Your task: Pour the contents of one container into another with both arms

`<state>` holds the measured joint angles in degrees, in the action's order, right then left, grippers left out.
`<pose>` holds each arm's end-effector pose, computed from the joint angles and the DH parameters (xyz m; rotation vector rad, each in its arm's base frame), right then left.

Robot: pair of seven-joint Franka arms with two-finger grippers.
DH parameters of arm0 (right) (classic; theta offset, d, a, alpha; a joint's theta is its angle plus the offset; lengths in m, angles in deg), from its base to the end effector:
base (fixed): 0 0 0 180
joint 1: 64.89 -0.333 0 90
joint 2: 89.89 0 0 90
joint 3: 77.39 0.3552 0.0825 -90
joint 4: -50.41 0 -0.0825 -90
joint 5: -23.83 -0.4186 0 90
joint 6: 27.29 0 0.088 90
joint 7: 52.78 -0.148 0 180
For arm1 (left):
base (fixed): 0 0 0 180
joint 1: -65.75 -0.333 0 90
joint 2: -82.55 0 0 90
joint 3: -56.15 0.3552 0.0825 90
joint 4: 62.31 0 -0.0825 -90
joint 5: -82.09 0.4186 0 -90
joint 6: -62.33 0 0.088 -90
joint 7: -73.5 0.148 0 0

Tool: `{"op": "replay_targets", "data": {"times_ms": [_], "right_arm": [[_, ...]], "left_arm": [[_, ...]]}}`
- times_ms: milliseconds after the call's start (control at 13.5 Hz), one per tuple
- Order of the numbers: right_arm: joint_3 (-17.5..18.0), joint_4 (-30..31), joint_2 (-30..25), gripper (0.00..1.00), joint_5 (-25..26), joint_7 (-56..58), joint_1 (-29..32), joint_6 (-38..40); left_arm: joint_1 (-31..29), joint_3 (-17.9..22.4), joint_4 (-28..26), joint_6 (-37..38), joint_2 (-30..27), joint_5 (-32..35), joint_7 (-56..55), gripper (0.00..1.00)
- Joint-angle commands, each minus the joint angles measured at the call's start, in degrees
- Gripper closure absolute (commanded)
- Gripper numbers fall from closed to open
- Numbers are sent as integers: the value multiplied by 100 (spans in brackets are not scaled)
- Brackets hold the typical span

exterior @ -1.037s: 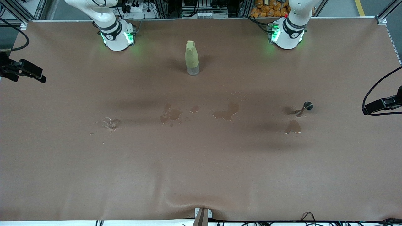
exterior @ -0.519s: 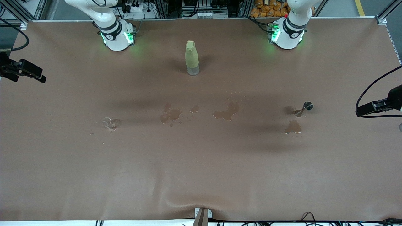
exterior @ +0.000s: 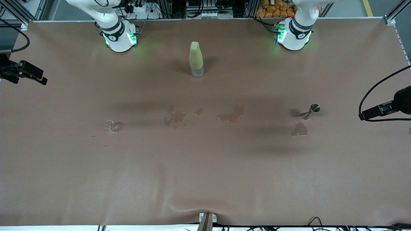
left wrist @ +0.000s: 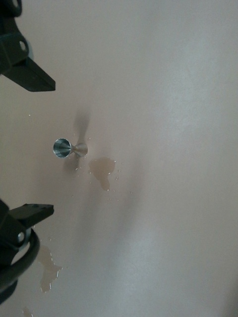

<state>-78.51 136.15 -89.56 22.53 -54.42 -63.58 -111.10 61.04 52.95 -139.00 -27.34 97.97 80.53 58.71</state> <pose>0.5782 -0.0209 0.6474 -3.1164 0.1076 0.0613 0.6766 0.0187 0.5693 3.0720 0.4433 -0.0725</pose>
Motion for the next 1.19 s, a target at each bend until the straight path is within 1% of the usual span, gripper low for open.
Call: {"op": "replay_targets", "data": {"times_ms": [0,74,222,296,741,1111], "right_arm": [[67,-146,63,0,16,-56,80,40],[67,-146,63,0,16,-56,80,40],[67,-146,63,0,16,-47,62,40],[67,-172,63,0,25,-56,62,40],[67,-225,63,0,16,-109,36,40],[67,-234,63,0,-2,-109,36,40]], "left_arm": [[154,161,-250,-59,-276,-99,-121,0],[145,161,-425,-164,-354,-91,-68,0],[137,161,-977,-594,-723,-91,20,0],[137,161,-1093,-656,-820,-82,81,0],[119,135,-1024,-640,-821,-20,854,0],[119,38,-1015,-631,-812,-20,952,0]]}}
